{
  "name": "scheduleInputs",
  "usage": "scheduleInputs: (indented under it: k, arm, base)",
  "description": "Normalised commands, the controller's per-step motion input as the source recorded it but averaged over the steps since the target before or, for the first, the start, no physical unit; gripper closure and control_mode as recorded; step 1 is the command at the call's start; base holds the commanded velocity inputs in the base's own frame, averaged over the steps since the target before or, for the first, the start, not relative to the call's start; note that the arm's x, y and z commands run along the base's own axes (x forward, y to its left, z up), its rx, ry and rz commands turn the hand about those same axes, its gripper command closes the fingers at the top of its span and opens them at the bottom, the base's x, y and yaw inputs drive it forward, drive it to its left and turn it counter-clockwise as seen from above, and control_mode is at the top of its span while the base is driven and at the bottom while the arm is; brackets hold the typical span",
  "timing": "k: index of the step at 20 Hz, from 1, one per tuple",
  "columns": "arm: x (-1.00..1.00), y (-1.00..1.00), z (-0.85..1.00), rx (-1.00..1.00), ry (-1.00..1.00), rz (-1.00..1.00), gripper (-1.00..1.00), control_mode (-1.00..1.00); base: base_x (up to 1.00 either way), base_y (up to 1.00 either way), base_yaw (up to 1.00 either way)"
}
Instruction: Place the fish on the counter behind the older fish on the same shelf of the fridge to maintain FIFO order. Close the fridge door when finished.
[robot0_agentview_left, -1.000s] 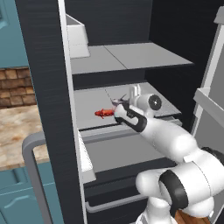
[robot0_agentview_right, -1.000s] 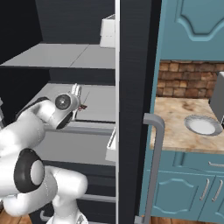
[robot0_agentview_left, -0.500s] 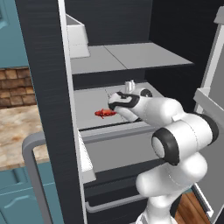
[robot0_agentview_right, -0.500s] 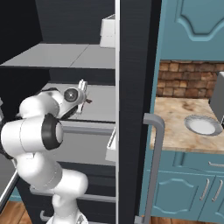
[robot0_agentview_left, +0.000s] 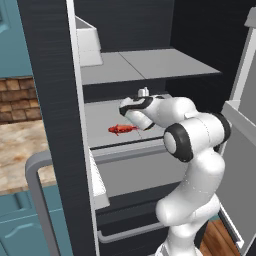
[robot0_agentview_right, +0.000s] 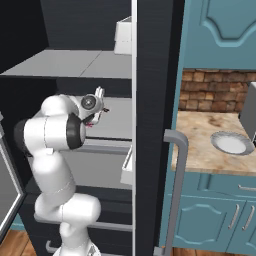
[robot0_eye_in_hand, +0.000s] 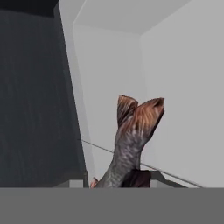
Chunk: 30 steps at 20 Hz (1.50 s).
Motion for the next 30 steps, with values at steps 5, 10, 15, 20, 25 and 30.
scheduleInputs:
  k: [5, 10, 15, 20, 25, 30]
  arm:
    - [0.61, 0.0, -0.28, 0.0, 0.02, 0.03, 1.0, -1.0]
    - [0.36, 0.0, -0.43, -0.03, 0.0, 0.04, 1.0, -1.0]
    - [0.32, 0.0, -0.38, -0.01, 0.0, 0.04, 1.0, -1.0]
    - [0.25, 0.01, -0.5, -0.04, 0.0, 0.02, -1.0, -1.0]
    - [-0.15, 0.01, -0.36, -0.06, -0.01, 0.0, -1.0, -1.0]
    - [-0.27, 0.0, -0.09, -0.04, 0.0, 0.0, -1.0, -1.0]
  base:
    - [0.0, 0.0, 0.0]
    - [0.0, 0.0, 0.0]
    - [0.0, 0.0, 0.0]
    - [0.0, 0.0, 0.0]
    - [0.0, 0.0, 0.0]
    - [0.0, 0.0, 0.0]
